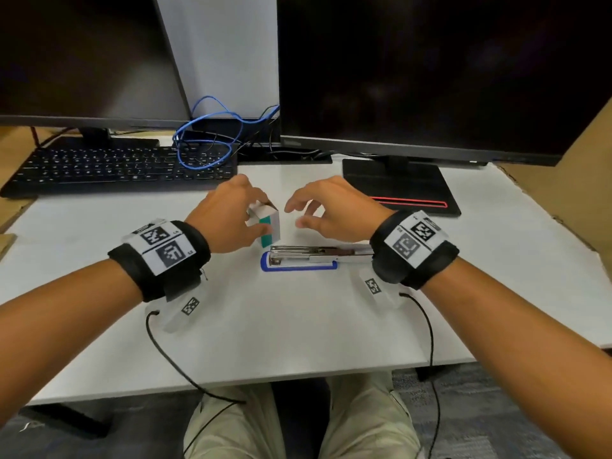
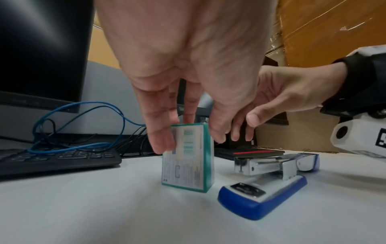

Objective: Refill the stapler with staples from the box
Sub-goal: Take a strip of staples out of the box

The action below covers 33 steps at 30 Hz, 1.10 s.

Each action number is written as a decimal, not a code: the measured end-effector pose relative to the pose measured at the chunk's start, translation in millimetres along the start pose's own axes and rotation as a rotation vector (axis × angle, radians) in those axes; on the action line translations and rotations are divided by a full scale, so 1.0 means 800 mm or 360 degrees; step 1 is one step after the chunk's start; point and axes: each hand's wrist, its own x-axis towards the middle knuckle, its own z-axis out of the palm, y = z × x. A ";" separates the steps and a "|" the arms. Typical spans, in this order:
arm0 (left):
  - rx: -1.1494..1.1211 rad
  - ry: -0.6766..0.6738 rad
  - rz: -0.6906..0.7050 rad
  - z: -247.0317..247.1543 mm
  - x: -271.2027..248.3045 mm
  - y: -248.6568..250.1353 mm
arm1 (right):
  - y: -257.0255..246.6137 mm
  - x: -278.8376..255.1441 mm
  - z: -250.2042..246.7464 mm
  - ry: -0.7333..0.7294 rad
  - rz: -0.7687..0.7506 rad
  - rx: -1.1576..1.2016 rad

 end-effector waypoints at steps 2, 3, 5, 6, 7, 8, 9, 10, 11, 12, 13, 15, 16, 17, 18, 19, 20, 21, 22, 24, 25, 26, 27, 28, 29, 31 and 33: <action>0.0003 0.0023 -0.0007 0.002 0.007 -0.003 | -0.004 0.009 0.001 0.0012 -0.0007 -0.0002; -0.0012 0.0027 0.0031 0.003 0.009 -0.005 | -0.005 0.012 0.001 0.0028 -0.0010 -0.0001; -0.0101 -0.0002 0.0169 0.003 0.011 -0.007 | -0.006 0.017 0.001 0.0082 -0.0013 0.0020; -0.0172 -0.0029 0.0241 0.002 0.010 -0.007 | -0.005 0.018 0.002 0.0120 -0.0017 0.0036; -0.0248 -0.0052 0.0297 0.001 0.009 -0.006 | -0.003 0.018 0.004 0.0157 -0.0026 0.0043; -0.0309 -0.0071 0.0336 0.000 0.008 -0.005 | -0.002 0.018 0.006 0.0176 -0.0027 0.0038; -0.0341 -0.0089 0.0367 -0.001 0.008 -0.003 | 0.000 0.018 0.009 0.0180 -0.0022 0.0028; -0.0349 -0.0108 0.0396 0.000 0.008 -0.002 | 0.001 0.017 0.011 0.0171 -0.0017 0.0012; -0.0355 -0.0124 0.0424 0.001 0.008 0.001 | 0.003 0.017 0.013 0.0161 -0.0024 -0.0008; -0.0376 -0.0132 0.0444 0.003 0.008 0.003 | 0.003 0.017 0.014 0.0152 -0.0028 -0.0022; -0.0399 -0.0125 0.0455 0.006 0.010 0.006 | 0.003 0.017 0.015 0.0151 -0.0029 -0.0030; -0.0392 -0.0066 0.0462 0.010 0.012 0.008 | 0.002 0.021 0.013 0.0135 0.0011 -0.0063; -0.0379 -0.0029 0.0456 0.012 0.012 0.009 | 0.000 0.024 0.012 0.0097 0.0059 -0.0090; -0.0383 0.0005 0.0447 0.014 0.013 0.008 | -0.001 0.027 0.011 0.0053 0.0113 -0.0104; -0.0407 0.0037 0.0434 0.015 0.013 0.008 | -0.002 0.030 0.009 0.0013 0.0170 -0.0085; -0.0448 0.0067 0.0408 0.015 0.014 0.007 | -0.002 0.034 0.009 -0.0018 0.0218 -0.0044; -0.0499 0.0083 0.0365 0.015 0.014 0.007 | -0.003 0.036 0.008 -0.0043 0.0261 0.0001; -0.0549 0.0072 0.0304 0.014 0.015 0.007 | -0.003 0.039 0.008 -0.0059 0.0295 0.0042; -0.0588 0.0037 0.0247 0.012 0.015 0.007 | -0.005 0.041 0.009 -0.0067 0.0330 0.0063; -0.0635 -0.0043 0.0208 0.009 0.016 0.011 | -0.009 0.047 0.008 -0.0061 0.0355 0.0012; -0.0654 -0.0066 0.0213 0.006 0.016 0.013 | -0.012 0.051 0.007 -0.0054 0.0352 -0.0041; -0.0669 -0.0075 0.0217 0.005 0.016 0.016 | -0.017 0.055 0.004 -0.0069 0.0355 -0.0098; -0.0675 -0.0075 0.0214 0.003 0.017 0.017 | -0.022 0.058 0.000 -0.0090 0.0353 -0.0154; -0.0671 -0.0071 0.0205 0.002 0.016 0.019 | -0.026 0.061 -0.005 -0.0100 0.0339 -0.0216; -0.0664 -0.0066 0.0186 0.002 0.016 0.020 | -0.029 0.063 -0.007 -0.0103 0.0300 -0.0273; -0.0684 -0.0060 0.0144 0.003 0.016 0.019 | -0.031 0.065 -0.011 -0.0164 0.0134 -0.0356; -0.0720 -0.0058 0.0133 0.003 0.014 0.019 | -0.032 0.063 -0.009 -0.0302 0.0009 -0.0392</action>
